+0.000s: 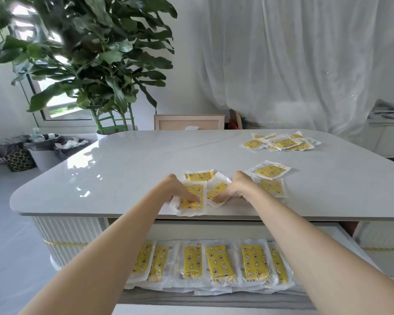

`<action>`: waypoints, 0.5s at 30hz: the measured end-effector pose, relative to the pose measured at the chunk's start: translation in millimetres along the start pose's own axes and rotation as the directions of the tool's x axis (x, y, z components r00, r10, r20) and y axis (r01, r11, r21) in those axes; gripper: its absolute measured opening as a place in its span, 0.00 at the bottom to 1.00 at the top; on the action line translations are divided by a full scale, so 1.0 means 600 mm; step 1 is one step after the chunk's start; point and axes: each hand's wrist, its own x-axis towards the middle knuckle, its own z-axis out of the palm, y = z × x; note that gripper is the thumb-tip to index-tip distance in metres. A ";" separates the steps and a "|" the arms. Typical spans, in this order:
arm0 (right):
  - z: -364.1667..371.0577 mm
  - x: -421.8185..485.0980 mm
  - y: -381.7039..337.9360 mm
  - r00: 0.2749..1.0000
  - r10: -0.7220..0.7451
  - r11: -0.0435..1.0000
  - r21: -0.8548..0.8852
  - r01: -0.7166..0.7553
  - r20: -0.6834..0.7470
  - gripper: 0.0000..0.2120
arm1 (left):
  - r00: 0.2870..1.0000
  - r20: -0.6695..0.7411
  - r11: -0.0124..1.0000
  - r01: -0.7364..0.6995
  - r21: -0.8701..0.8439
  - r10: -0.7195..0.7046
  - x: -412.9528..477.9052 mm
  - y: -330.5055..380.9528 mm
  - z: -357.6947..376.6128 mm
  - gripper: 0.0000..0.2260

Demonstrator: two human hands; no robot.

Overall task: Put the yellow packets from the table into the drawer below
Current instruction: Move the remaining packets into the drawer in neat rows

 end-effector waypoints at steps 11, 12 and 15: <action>0.008 -0.007 0.009 0.999 -0.005 0.979 0.203 -0.004 0.046 0.49 | 0.999 0.011 0.991 -0.045 -0.128 0.047 -0.020 -0.023 -0.002 0.36; 0.007 -0.013 0.007 0.999 -0.024 0.972 0.232 0.018 0.023 0.46 | 0.998 0.006 0.986 -0.059 -0.156 0.060 -0.023 -0.027 -0.004 0.34; -0.003 -0.016 0.003 0.997 -0.071 0.897 0.436 0.072 -0.019 0.35 | 0.996 0.017 0.959 -0.080 -0.273 0.088 -0.027 -0.039 -0.013 0.31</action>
